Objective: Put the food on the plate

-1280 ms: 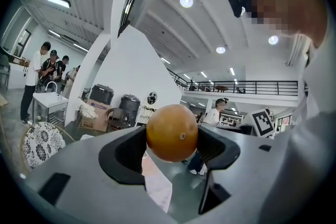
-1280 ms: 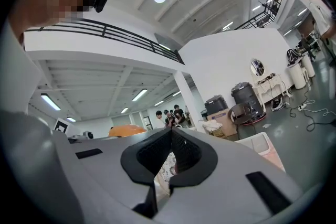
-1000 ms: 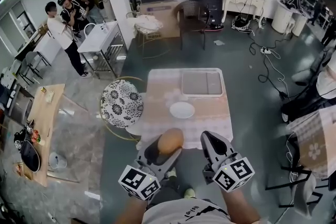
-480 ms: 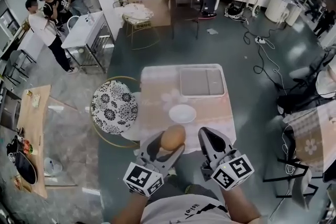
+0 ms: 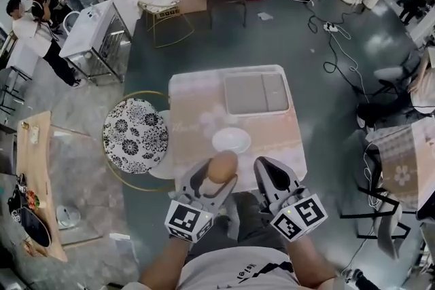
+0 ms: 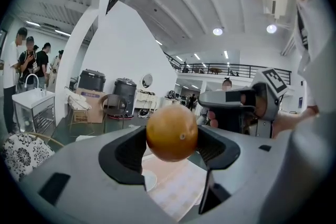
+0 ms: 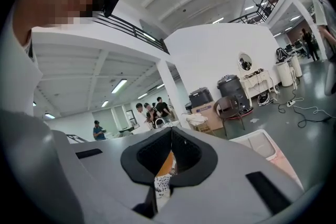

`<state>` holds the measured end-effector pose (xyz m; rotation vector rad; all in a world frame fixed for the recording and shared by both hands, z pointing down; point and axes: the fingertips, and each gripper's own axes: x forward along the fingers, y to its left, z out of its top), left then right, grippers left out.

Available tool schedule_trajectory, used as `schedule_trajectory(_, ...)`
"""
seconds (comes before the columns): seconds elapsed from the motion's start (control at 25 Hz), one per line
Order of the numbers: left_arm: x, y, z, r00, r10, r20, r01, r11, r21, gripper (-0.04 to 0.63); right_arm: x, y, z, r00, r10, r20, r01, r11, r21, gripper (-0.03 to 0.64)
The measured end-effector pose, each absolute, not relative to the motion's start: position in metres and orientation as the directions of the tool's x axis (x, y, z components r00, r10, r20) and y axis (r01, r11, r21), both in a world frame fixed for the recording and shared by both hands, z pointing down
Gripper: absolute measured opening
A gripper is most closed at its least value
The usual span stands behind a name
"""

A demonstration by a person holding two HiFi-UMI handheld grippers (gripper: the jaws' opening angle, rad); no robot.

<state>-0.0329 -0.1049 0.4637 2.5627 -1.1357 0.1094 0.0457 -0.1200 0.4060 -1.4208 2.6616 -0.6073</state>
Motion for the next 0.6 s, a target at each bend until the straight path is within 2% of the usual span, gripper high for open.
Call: schedule_trajectory(0.6, -0.008, -0.181, 0.583, 0.622, -0.713, 0.323, -0.781, -0.590, 0.204, 0.298, 0.053, -0.211, 0.502, -0.622, -0.767, 0.162, -0.752, 0.526, -0.398, 0.017)
